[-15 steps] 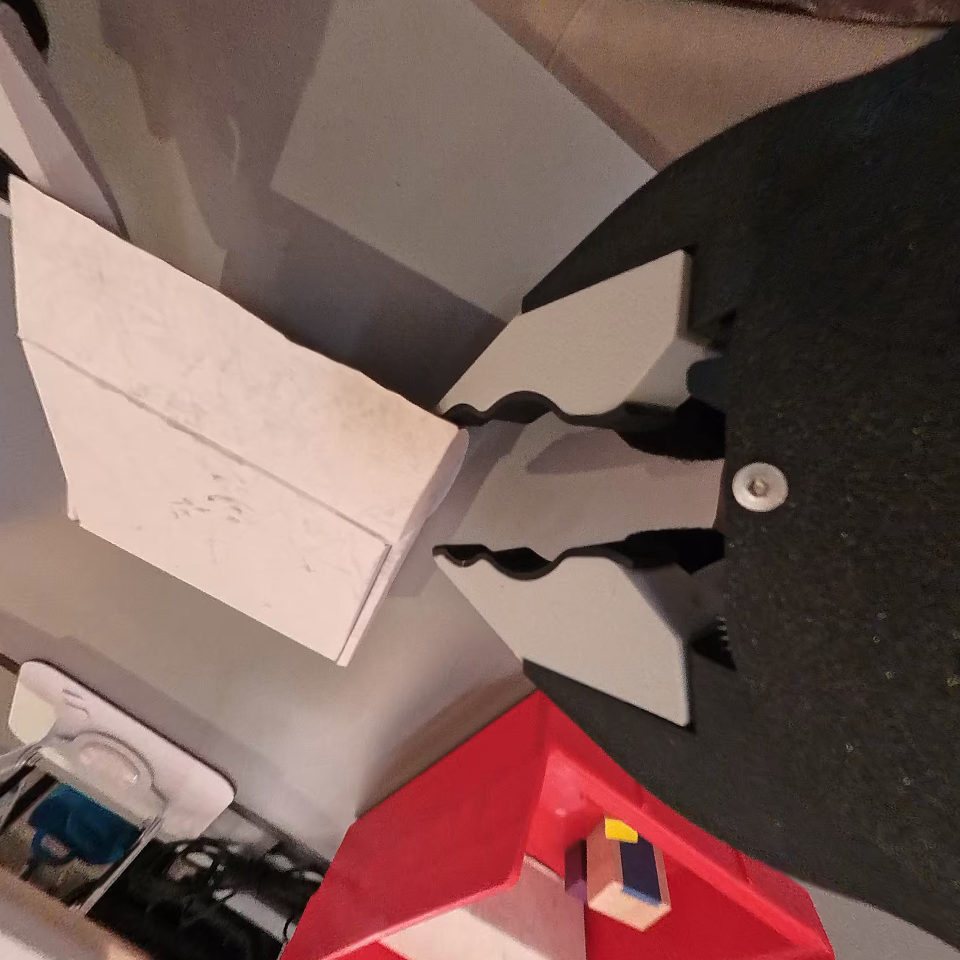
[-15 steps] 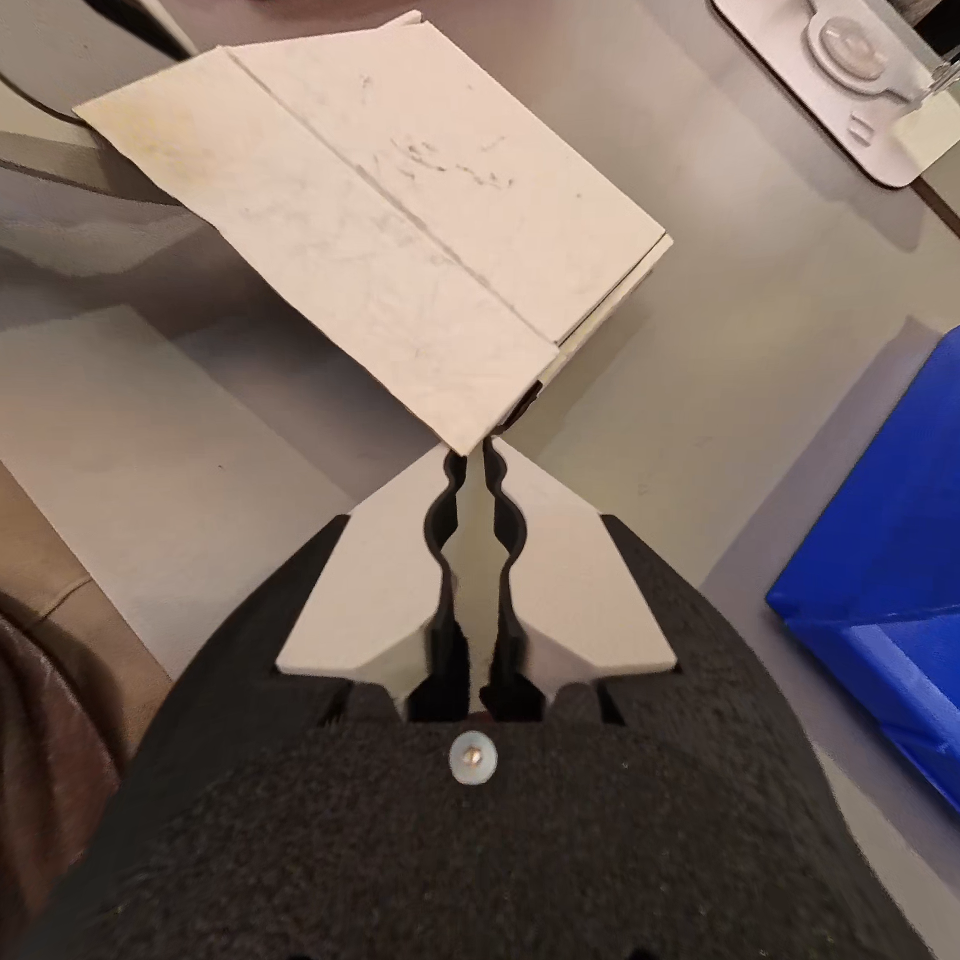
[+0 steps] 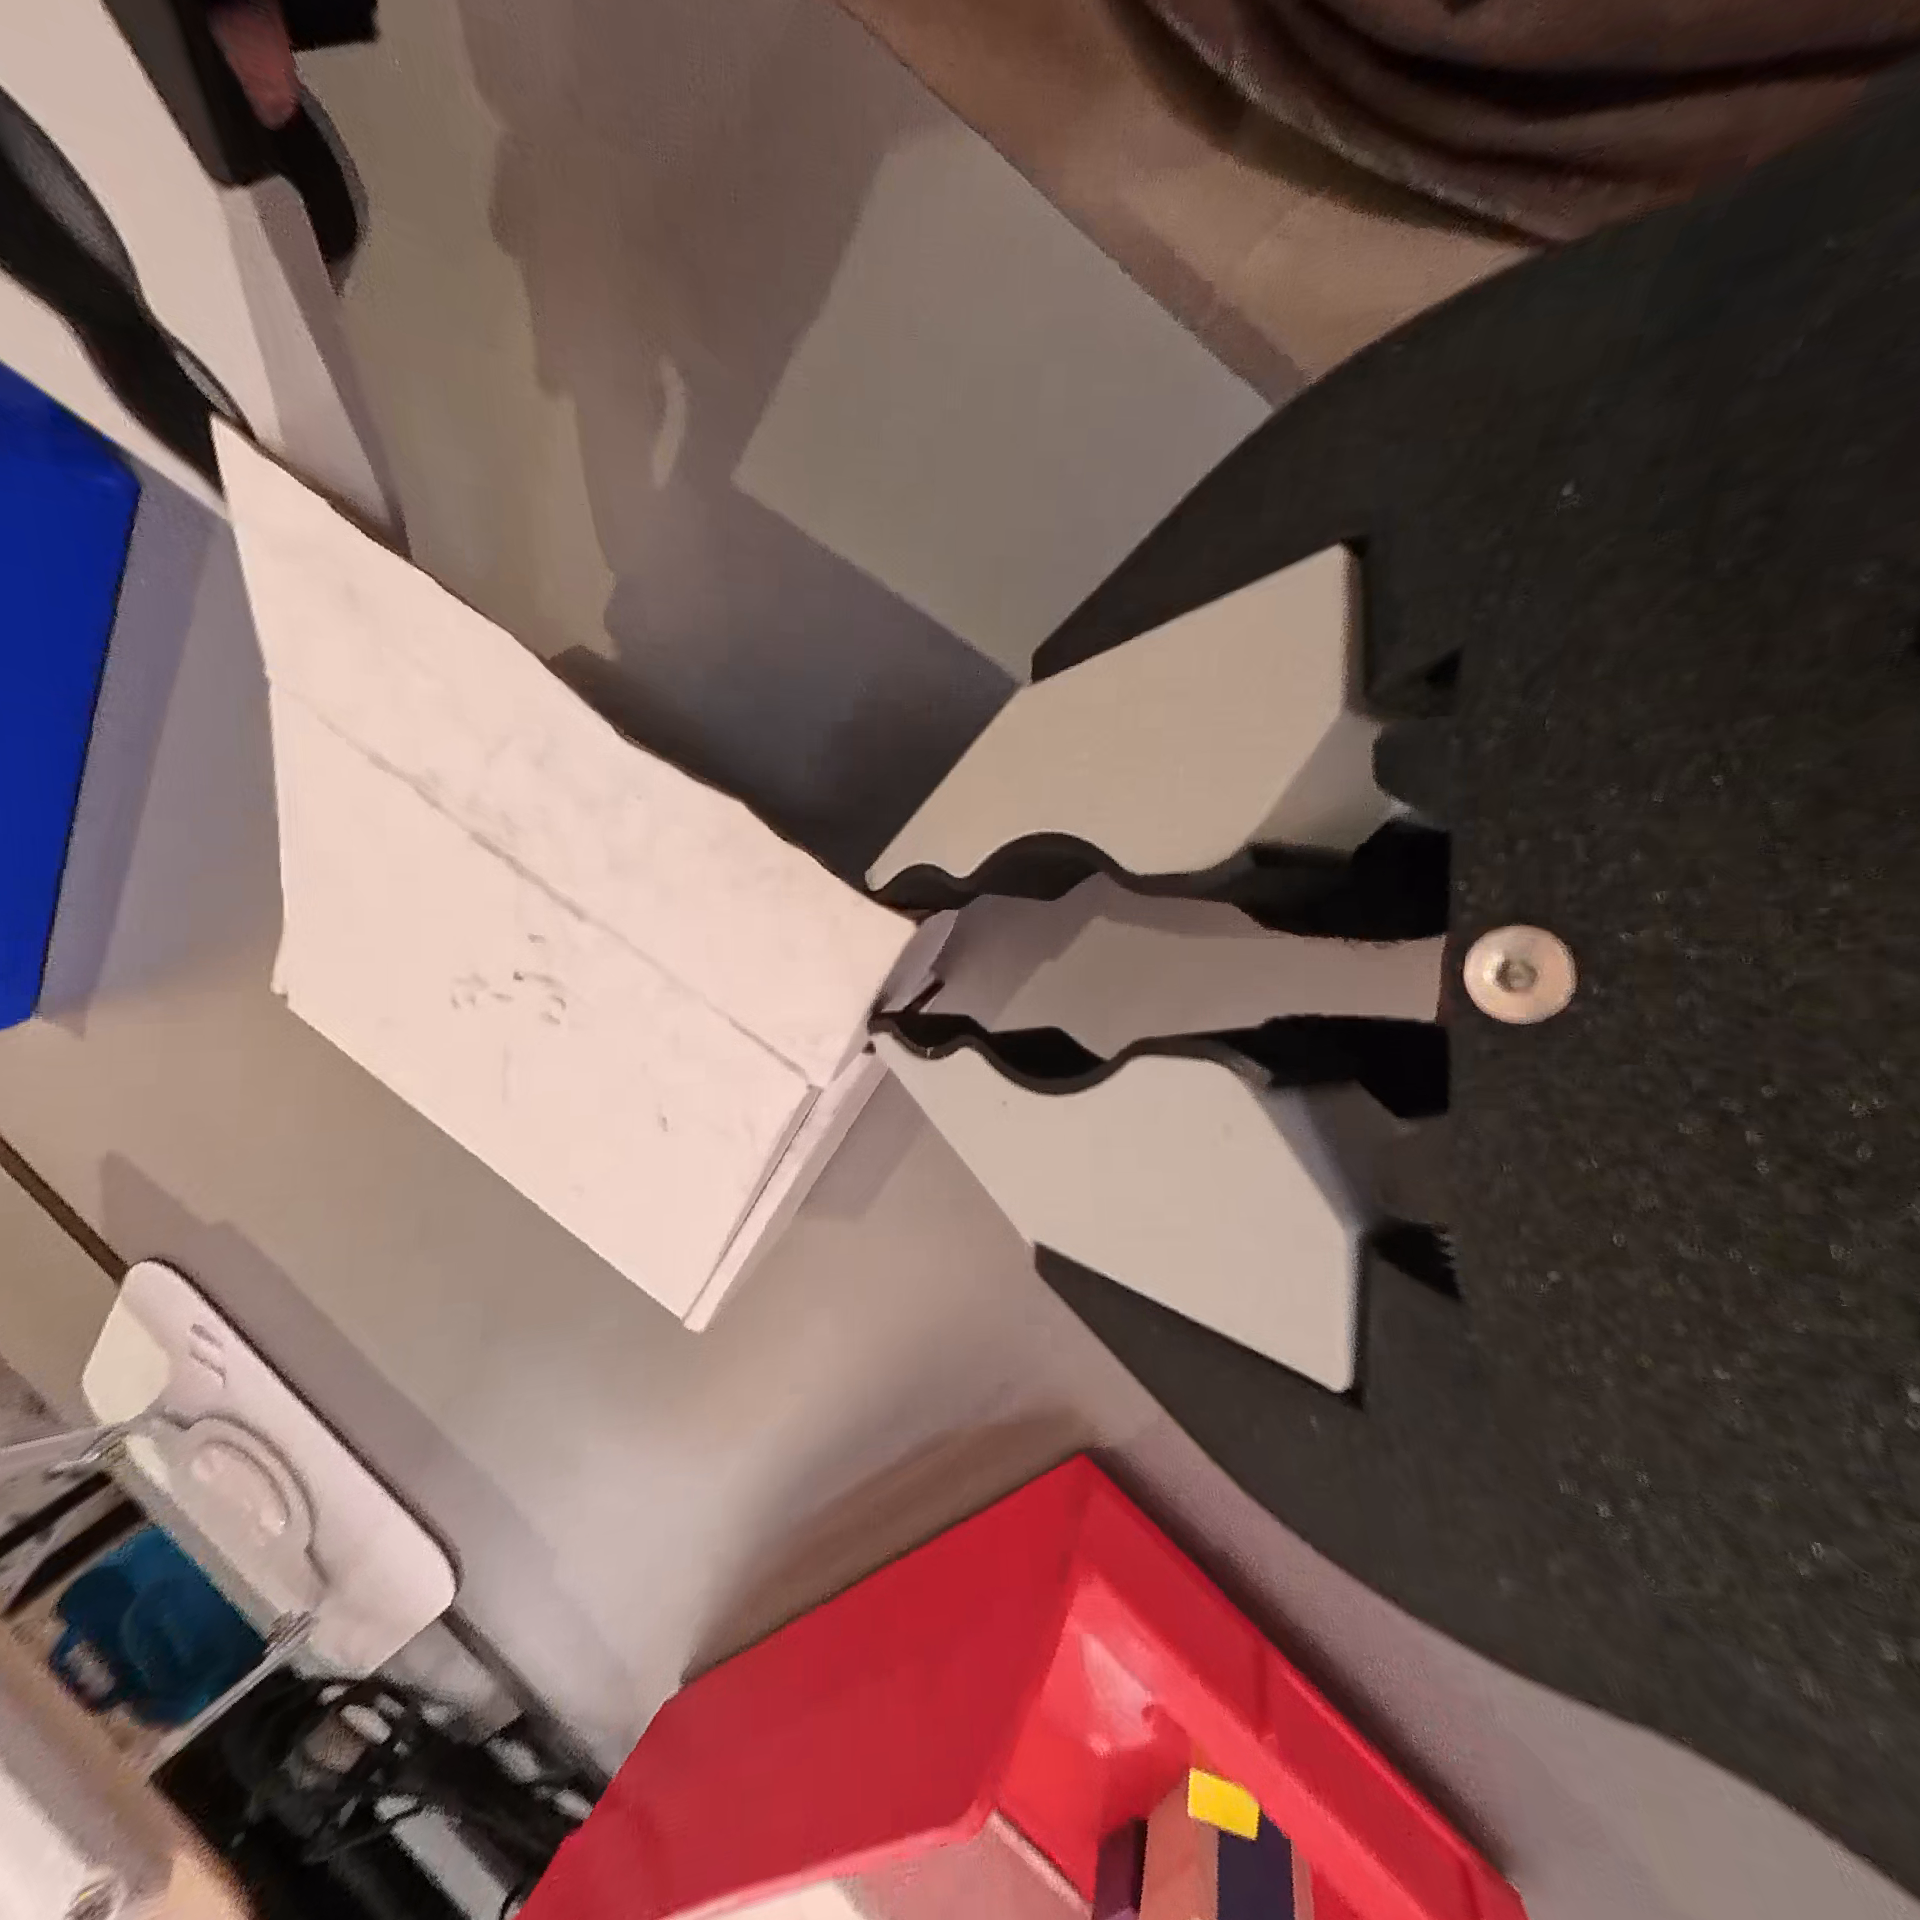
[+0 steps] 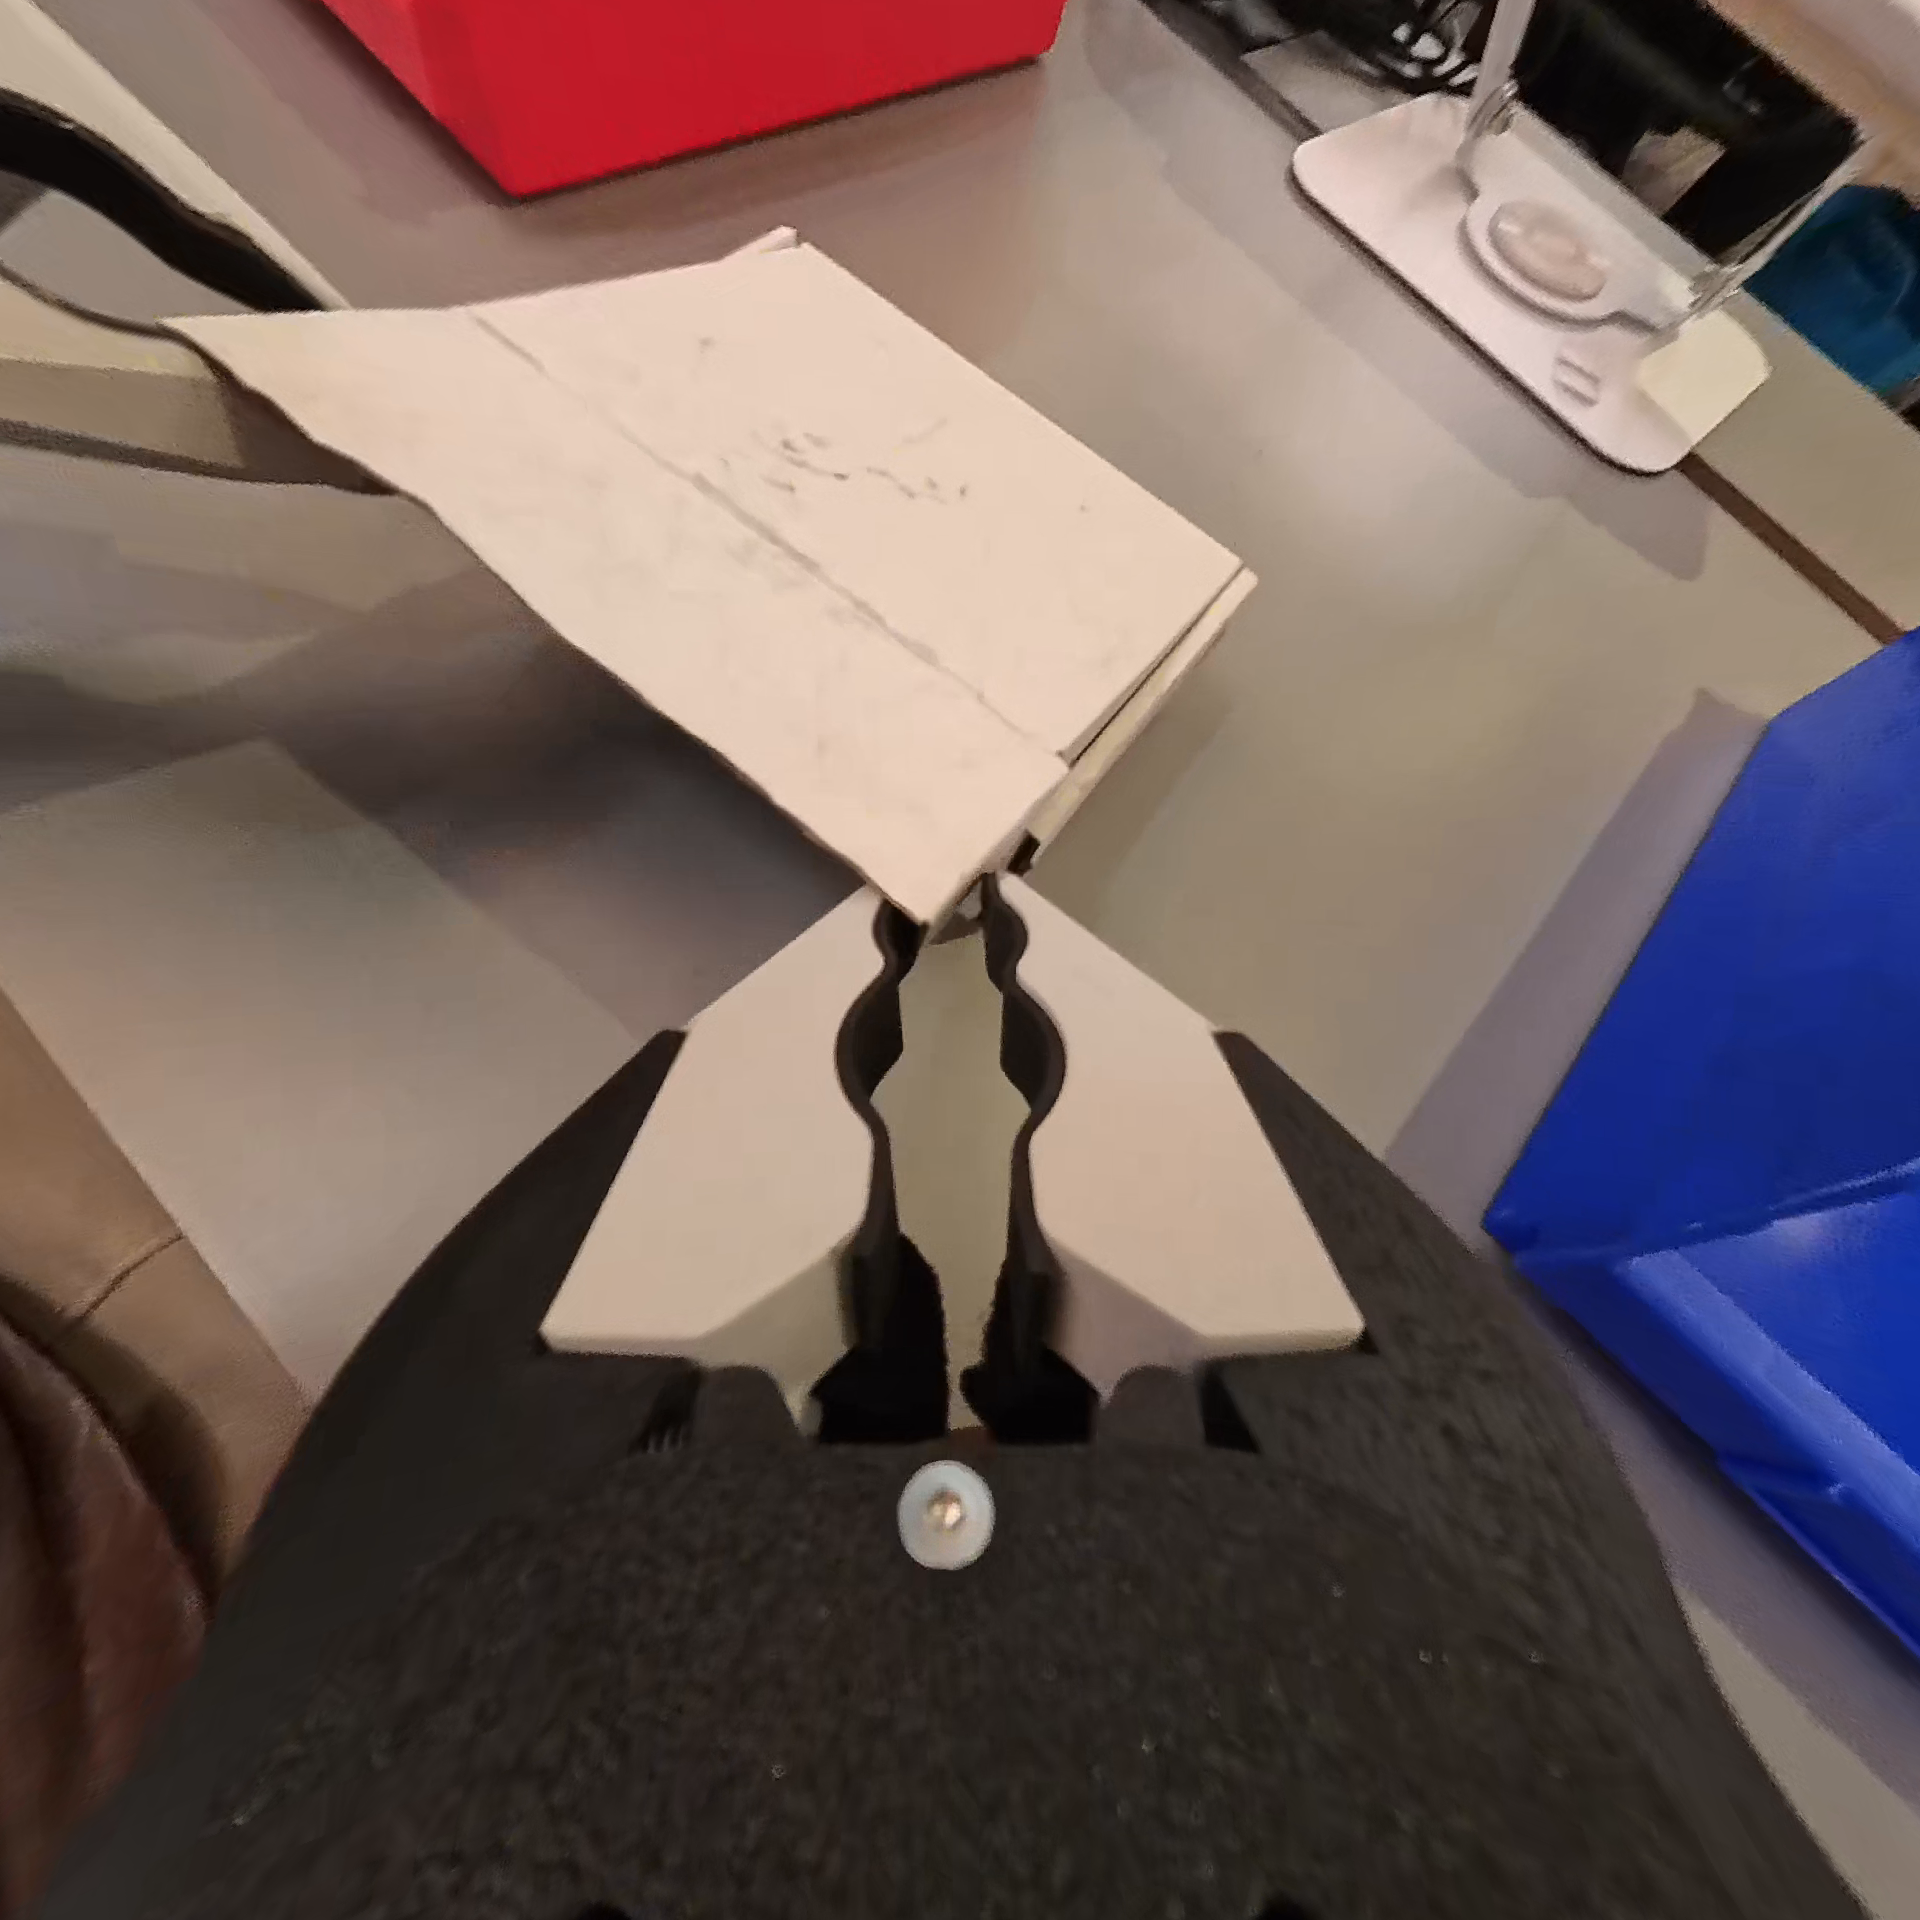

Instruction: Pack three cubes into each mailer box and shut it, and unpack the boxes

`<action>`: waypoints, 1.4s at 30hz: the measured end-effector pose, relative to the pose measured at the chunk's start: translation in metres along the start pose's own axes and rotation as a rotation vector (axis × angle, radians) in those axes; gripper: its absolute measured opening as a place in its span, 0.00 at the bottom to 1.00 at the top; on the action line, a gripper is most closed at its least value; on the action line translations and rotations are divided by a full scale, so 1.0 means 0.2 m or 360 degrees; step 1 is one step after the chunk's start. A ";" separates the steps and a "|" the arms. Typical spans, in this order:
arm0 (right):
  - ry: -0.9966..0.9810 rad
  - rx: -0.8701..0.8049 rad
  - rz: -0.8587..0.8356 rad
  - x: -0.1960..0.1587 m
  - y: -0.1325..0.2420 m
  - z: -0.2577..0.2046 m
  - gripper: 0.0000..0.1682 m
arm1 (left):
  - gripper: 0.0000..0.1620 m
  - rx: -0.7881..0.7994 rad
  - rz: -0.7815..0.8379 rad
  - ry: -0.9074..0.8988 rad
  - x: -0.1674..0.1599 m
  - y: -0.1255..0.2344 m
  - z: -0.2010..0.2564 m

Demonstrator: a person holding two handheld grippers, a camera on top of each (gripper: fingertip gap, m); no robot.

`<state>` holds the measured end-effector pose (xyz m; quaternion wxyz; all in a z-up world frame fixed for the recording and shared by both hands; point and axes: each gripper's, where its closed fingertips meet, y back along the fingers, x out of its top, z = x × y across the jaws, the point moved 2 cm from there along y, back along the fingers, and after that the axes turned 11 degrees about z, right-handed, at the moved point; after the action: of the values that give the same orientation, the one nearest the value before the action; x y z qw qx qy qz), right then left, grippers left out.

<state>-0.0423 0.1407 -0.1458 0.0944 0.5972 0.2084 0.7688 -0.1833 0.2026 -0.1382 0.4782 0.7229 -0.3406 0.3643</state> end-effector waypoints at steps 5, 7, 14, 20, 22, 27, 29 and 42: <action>-0.0075 0.0138 -0.0194 -0.05 0.02 -0.08 0.07 | 0.08 -0.0100 -0.0123 0.0135 -0.05 0.02 0.01; -0.0106 0.0155 -0.0210 -0.06 0.01 -0.09 0.07 | 0.08 -0.0117 -0.0140 0.0141 -0.07 0.01 0.02; -0.0281 0.0217 -0.0175 -0.09 -0.05 -0.07 0.07 | 0.09 -0.0076 -0.0074 -0.0059 -0.10 -0.05 0.00; -0.0142 0.0182 -0.0269 -0.19 -0.13 -0.06 0.04 | 0.09 -0.0104 -0.0107 -0.0078 -0.19 -0.12 0.02; -0.0134 0.0173 -0.0270 -0.20 -0.12 -0.06 0.04 | 0.09 -0.0099 -0.0120 -0.0099 -0.21 -0.12 0.01; -0.0291 0.0339 -0.0314 -0.23 -0.05 -0.08 0.17 | 0.16 -0.0244 -0.0187 -0.0100 -0.28 -0.09 0.03; -0.0337 0.0391 -0.0303 -0.23 -0.02 -0.06 0.23 | 0.19 -0.0362 -0.0204 -0.0091 -0.30 -0.07 0.04; -0.0479 0.0567 -0.0132 -0.13 -0.09 -0.14 0.40 | 0.31 -0.0666 -0.0028 0.0314 -0.18 -0.07 0.08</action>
<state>-0.0633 0.1403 -0.1816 0.0490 0.7031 0.3486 0.6178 -0.1857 0.1980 -0.1787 0.6518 0.5719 -0.3540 0.3503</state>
